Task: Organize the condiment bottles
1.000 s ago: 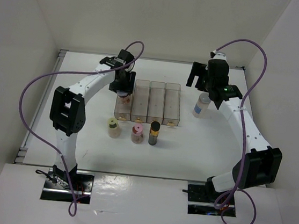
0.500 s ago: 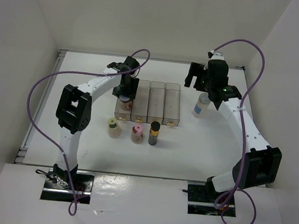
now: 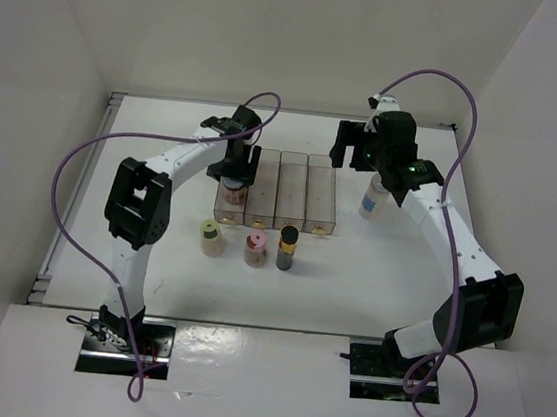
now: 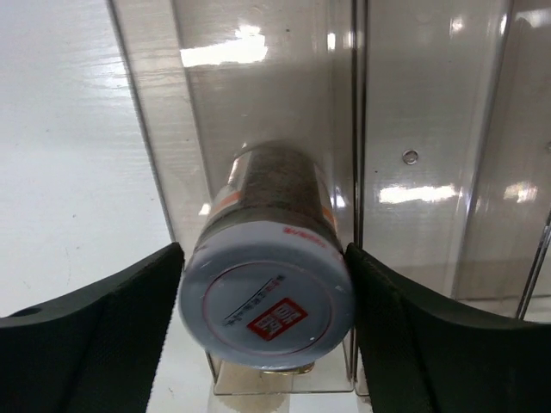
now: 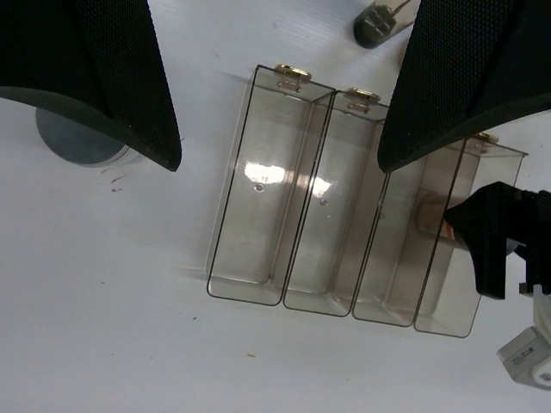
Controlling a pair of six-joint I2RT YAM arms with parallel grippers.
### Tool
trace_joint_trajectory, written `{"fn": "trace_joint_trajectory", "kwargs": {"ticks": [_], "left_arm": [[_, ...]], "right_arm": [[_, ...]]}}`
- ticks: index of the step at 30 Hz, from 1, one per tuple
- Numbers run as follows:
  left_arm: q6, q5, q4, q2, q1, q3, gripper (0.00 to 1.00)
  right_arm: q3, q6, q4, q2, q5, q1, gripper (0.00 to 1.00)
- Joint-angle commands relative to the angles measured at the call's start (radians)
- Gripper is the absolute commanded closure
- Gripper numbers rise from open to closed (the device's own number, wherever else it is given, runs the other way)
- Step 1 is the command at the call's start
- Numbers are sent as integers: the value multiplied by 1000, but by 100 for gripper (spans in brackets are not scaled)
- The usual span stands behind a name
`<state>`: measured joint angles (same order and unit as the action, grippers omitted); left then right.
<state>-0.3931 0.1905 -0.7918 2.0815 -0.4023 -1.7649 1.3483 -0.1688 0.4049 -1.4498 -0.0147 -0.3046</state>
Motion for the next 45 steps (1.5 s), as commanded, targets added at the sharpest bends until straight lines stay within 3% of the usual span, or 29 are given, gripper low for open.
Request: {"fn": "trace_joint_trajectory", "kwargs": {"ticks": [1,4,15,20,22,26,37,45], "left_arm": [[-12,17,8,-93,-15,-24,15],[-23,17,-1,-142,-15,-24,0],[-114,-5,-11,-392,-15,-15,0],[-157,32,9,-570,-15,41,0],[-167,44,9,-622,16,74,0],[-187,58,19,-770,78,259,0],[-197,-78,-12,-903,186,502,0],[-141,-86,-63,-874,120,539,0]], "right_arm": [[35,32,-44,11,-18,-18,1],[35,43,-34,0,-27,-37,1],[97,64,-34,0,-60,-93,1],[127,176,-32,-9,-71,-253,1],[127,216,-32,-9,-3,-389,1],[140,247,-21,-56,52,-517,1],[72,236,12,-21,53,-551,1],[29,115,-34,42,271,-536,1]]}}
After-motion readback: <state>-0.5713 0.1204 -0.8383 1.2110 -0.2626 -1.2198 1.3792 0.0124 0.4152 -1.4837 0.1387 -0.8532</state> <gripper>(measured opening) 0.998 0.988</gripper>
